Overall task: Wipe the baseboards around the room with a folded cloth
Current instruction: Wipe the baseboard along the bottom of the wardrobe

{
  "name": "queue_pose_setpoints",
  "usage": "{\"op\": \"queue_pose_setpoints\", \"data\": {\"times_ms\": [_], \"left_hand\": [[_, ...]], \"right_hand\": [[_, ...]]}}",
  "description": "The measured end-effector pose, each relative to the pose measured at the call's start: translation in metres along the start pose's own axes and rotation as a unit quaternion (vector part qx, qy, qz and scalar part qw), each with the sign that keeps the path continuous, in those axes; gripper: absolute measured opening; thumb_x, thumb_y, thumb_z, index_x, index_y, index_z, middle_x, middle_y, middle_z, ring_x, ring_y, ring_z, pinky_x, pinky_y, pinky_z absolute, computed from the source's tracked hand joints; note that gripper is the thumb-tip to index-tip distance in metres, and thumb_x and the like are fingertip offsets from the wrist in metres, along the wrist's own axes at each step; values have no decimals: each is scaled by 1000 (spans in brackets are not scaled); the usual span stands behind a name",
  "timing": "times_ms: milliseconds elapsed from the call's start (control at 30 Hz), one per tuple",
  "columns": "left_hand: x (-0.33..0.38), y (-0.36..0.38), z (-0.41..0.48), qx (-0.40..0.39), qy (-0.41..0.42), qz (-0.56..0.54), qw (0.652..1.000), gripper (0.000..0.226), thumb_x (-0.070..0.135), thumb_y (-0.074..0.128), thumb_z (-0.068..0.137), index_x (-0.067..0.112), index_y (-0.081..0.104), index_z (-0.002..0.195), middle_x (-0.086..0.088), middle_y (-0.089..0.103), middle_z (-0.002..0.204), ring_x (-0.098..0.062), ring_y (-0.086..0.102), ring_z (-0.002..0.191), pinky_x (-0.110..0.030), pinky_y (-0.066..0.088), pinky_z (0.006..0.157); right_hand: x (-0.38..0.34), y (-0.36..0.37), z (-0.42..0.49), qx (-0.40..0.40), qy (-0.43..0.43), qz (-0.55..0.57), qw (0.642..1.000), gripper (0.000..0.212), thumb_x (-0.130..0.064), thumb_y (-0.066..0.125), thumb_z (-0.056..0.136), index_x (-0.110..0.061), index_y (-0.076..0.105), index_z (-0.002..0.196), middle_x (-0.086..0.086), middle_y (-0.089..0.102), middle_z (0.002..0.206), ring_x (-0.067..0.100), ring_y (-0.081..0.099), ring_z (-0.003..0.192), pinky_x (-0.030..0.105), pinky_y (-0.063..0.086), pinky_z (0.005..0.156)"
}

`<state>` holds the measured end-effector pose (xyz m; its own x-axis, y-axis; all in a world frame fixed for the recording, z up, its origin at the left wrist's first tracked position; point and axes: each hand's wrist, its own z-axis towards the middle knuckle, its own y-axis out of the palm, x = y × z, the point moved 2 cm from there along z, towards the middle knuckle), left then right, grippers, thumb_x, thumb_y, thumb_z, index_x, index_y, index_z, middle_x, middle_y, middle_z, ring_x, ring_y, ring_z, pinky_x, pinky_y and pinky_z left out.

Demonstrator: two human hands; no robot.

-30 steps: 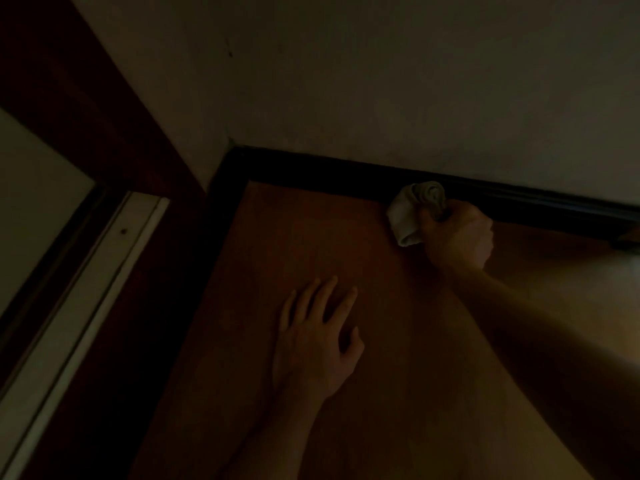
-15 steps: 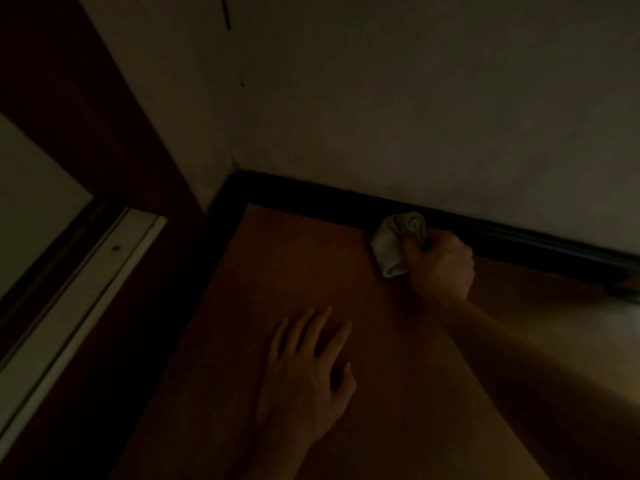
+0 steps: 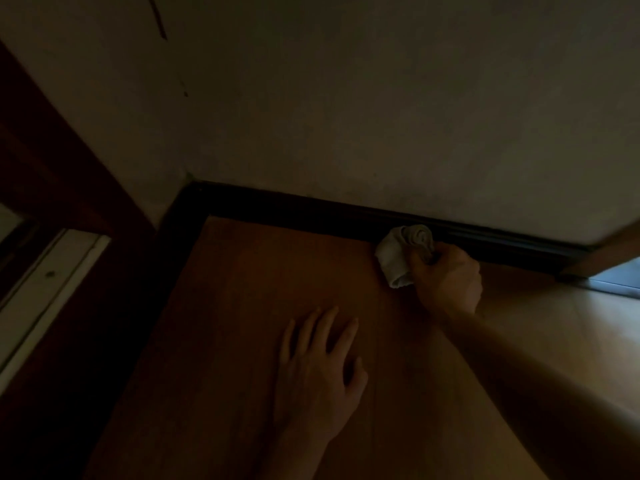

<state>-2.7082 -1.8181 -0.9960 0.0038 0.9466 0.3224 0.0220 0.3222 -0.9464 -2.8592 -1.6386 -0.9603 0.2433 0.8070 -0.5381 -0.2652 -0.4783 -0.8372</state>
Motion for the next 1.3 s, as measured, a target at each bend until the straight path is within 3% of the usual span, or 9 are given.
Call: {"op": "queue_pose_setpoints", "data": {"times_ms": [200, 400, 600, 767, 967, 1167, 1300], "left_hand": [[-1, 5, 0, 13, -1, 12, 1000, 53, 53, 42, 89, 41, 55, 139, 5, 48, 151, -19, 43, 140, -54, 34, 114], [0, 5, 1, 21, 3, 22, 1000, 54, 52, 41, 88, 38, 57, 137, 2, 50, 150, -23, 45, 140, -55, 35, 113], [-1, 6, 1, 18, 3, 14, 1000, 52, 52, 45, 89, 38, 57, 138, 3, 48, 151, -22, 42, 141, -54, 34, 114], [1, 3, 0, 14, 1, 21, 1000, 53, 51, 40, 90, 38, 56, 139, 2, 48, 152, -22, 43, 142, -56, 36, 114], [1, 2, 0, 11, 4, 21, 1000, 53, 52, 40, 91, 39, 55, 140, 3, 47, 153, -22, 43, 141, -56, 35, 114], [1, 3, 1, 7, -1, 20, 1000, 53, 52, 40, 90, 39, 56, 139, 3, 49, 152, -22, 44, 141, -55, 36, 113], [2, 3, 2, 2, -6, 20, 1000, 53, 51, 41, 89, 39, 57, 138, 3, 49, 151, -22, 45, 140, -56, 38, 112]], "right_hand": [[-24, 13, 1, -31, -66, 9, 997, 29, -47, 59, 82, -19, 63, 79, 3, 62, 81, 27, 63, 78, 31, 43, 60], [-14, 15, -6, 2, -18, 21, 1000, 28, -48, 59, 83, -21, 62, 77, 1, 62, 79, 25, 63, 75, 30, 45, 60], [-47, 30, -11, -40, -87, 26, 995, 25, -49, 58, 85, -25, 58, 77, -5, 52, 80, 21, 58, 75, 27, 33, 58], [-18, 12, -1, -17, -53, 3, 998, 31, -48, 60, 83, -18, 60, 75, -1, 57, 78, 27, 62, 78, 29, 38, 62], [37, -18, 10, 49, 21, -19, 998, 37, -53, 61, 83, -19, 70, 92, 12, 70, 90, 36, 66, 89, 35, 49, 68], [14, -6, 9, 16, -34, -1, 999, 28, -47, 64, 85, -20, 65, 79, 2, 53, 73, 32, 63, 79, 29, 37, 62], [18, -5, 7, 35, -32, 2, 999, 30, -49, 64, 84, -19, 65, 79, 0, 54, 71, 33, 64, 77, 29, 37, 61]]}}
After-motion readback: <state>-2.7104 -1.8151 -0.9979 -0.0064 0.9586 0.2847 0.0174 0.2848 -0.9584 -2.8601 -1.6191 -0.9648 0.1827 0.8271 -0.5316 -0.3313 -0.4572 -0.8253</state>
